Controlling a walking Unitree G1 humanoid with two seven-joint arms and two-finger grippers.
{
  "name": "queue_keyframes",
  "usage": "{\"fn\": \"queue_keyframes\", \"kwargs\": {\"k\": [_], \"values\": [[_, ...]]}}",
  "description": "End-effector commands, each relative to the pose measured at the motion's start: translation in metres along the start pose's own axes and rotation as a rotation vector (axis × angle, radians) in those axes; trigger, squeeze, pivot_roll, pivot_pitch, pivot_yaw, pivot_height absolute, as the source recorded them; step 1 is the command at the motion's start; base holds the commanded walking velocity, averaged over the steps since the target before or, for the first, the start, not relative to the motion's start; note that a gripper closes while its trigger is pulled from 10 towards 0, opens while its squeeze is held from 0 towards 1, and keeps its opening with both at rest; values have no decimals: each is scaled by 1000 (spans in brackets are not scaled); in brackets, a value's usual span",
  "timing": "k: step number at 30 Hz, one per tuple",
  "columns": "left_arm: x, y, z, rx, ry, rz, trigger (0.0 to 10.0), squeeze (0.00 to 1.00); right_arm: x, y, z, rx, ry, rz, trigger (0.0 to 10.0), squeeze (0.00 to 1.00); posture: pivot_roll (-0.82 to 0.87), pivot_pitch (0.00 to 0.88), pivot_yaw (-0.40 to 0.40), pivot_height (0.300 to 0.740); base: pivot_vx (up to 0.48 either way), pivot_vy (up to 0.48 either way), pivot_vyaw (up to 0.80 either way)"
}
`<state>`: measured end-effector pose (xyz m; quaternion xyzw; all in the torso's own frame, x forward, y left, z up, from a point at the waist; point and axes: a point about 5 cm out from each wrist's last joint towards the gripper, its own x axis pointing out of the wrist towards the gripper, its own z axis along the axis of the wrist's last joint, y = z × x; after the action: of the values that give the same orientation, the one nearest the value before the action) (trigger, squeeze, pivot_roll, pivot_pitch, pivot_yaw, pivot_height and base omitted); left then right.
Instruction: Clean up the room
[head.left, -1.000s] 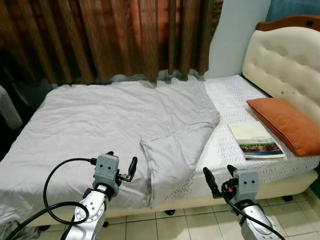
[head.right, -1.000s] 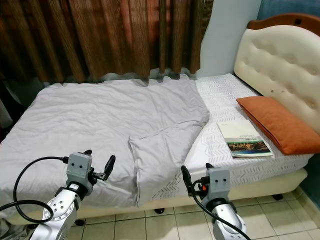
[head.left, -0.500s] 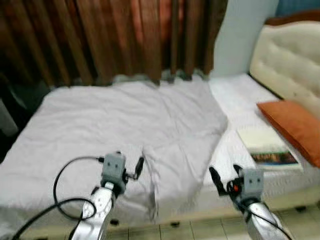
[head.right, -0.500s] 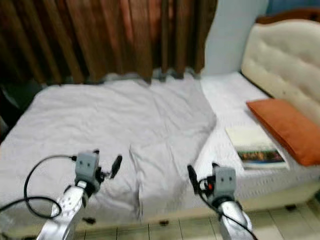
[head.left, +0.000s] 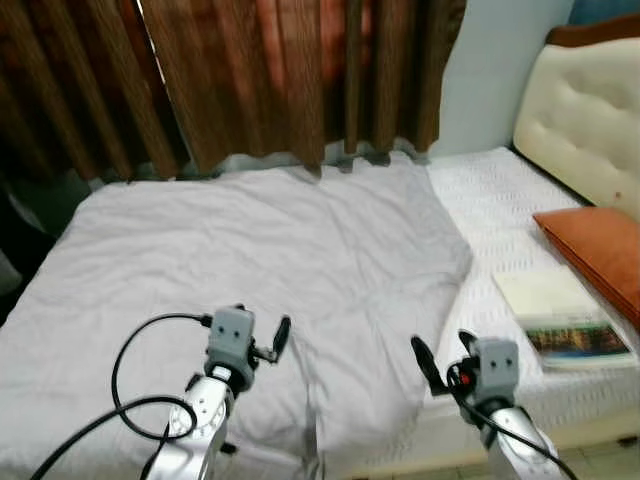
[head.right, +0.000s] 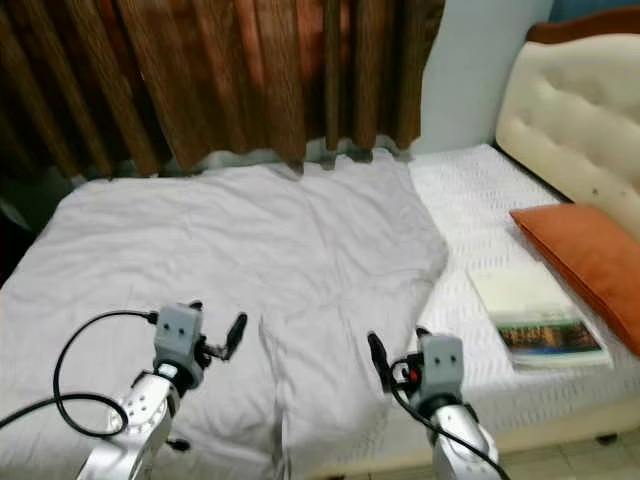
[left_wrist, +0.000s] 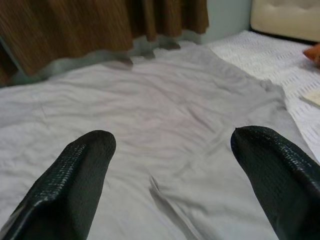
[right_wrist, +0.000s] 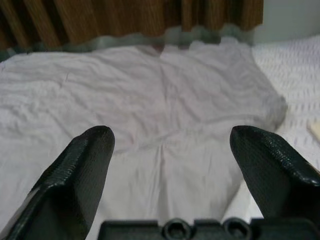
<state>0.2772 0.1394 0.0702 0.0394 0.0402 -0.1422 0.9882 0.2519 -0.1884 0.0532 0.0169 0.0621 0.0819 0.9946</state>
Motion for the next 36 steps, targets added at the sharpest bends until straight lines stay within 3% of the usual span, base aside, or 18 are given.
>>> {"fn": "queue_keyframes", "kwargs": {"k": [1,7,10,11,13,15,16,17,18,21,22,23,24,31,34,36], "values": [[-1,9,1,17,5,23,10000,0,3,8,0,0,5,30,10000,0,-86,0,25,740,461,0,-744],[1,17,-9,59,53,65,10000,0,2,10,-2,-14,17,38,10000,0,-93,6,24,740,386,0,-370],[7,28,-12,71,68,102,10000,0,-3,12,0,-13,12,48,10000,0,-112,59,14,740,0,0,0],[19,38,-12,48,85,130,10000,0,-6,13,4,-6,9,50,10000,0,-144,144,2,740,0,0,0],[25,42,-8,35,77,144,10000,0,-16,14,12,-3,-2,52,10000,0,-171,226,-19,740,0,0,0],[30,45,-8,26,87,155,10000,0,-20,15,15,-1,-1,55,10000,0,-183,241,-26,740,0,0,0],[37,47,-6,26,97,164,10000,0,-27,17,18,-13,5,69,10000,0,-228,329,-48,740,0,0,0],[41,48,-5,27,105,170,10000,0,-31,18,20,-22,10,80,10000,0,-228,329,-48,740,0,0,0],[46,50,-3,10,112,179,10000,0,-41,21,24,-31,16,97,10000,0,-276,417,-60,740,0,0,0],[50,50,-1,-8,124,187,10000,0,-56,25,29,-42,29,118,10000,0,-312,472,-70,740,0,0,0],[54,50,-1,-22,135,189,10000,0,-70,27,33,-41,40,115,10000,0,-346,566,-83,740,0,0,0],[57,49,-1,-32,150,192,10000,0,-81,29,32,-35,62,108,10000,0,-353,587,-84,740,0,0,0],[61,49,2,-65,149,203,10000,0,-103,33,32,-14,106,92,10000,0,-365,638,-87,740,0,0,0],[60,61,3,-133,139,283,10000,0,-155,47,37,25,222,60,10000,0,-412,684,-92,740,0,0,0],[61,57,0,-178,149,280,10000,0,-170,51,37,29,267,54,10000,0,-436,690,-97,740,0,0,0],[62,51,-4,-163,179,258,10000,0,-178,51,38,30,297,43,10000,0,-436,698,-92,740,0,0,0]]}}
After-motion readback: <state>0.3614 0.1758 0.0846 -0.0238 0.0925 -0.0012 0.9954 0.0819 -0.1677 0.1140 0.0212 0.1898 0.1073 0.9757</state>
